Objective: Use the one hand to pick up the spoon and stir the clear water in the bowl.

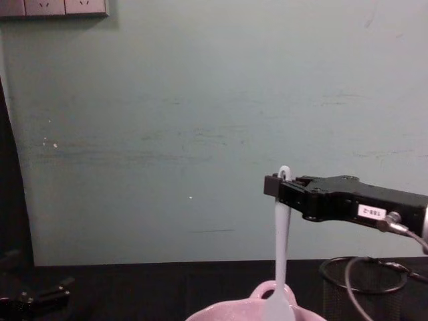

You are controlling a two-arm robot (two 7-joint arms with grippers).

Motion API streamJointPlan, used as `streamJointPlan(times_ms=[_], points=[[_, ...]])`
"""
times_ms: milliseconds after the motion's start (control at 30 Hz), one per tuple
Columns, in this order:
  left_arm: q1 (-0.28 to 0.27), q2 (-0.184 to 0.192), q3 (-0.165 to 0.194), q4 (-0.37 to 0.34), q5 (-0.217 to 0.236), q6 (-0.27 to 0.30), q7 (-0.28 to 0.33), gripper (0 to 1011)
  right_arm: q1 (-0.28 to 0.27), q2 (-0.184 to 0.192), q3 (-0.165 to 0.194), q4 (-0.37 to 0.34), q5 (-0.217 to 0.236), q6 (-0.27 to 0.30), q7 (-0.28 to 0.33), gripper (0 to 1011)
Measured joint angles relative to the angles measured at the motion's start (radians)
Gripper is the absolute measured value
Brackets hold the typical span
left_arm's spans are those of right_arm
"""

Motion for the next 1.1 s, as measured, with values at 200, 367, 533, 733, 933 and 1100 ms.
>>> streamJointPlan(times_ms=[200,367,533,733,933,1100], points=[[0.000,0.000,0.000,0.000,0.000,0.000,0.000,1011,-0.030,0.030,-0.001,-0.058,-0.015,0.021,0.001,109],[0.000,0.000,0.000,0.000,0.000,0.000,0.000,1011,-0.049,0.041,-0.016,-0.100,-0.024,0.035,0.010,109],[0.000,0.000,0.000,0.000,0.000,0.000,0.000,1011,-0.061,0.041,-0.041,-0.133,-0.030,0.042,0.026,109],[0.000,0.000,0.000,0.000,0.000,0.000,0.000,1011,-0.055,0.023,-0.082,-0.148,-0.049,0.040,0.040,108],[0.000,0.000,0.000,0.000,0.000,0.000,0.000,1011,-0.032,-0.001,-0.096,-0.129,-0.052,0.035,0.043,108],[0.000,0.000,0.000,0.000,0.000,0.000,0.000,1011,-0.005,-0.035,-0.092,-0.070,-0.034,0.022,0.045,109]])
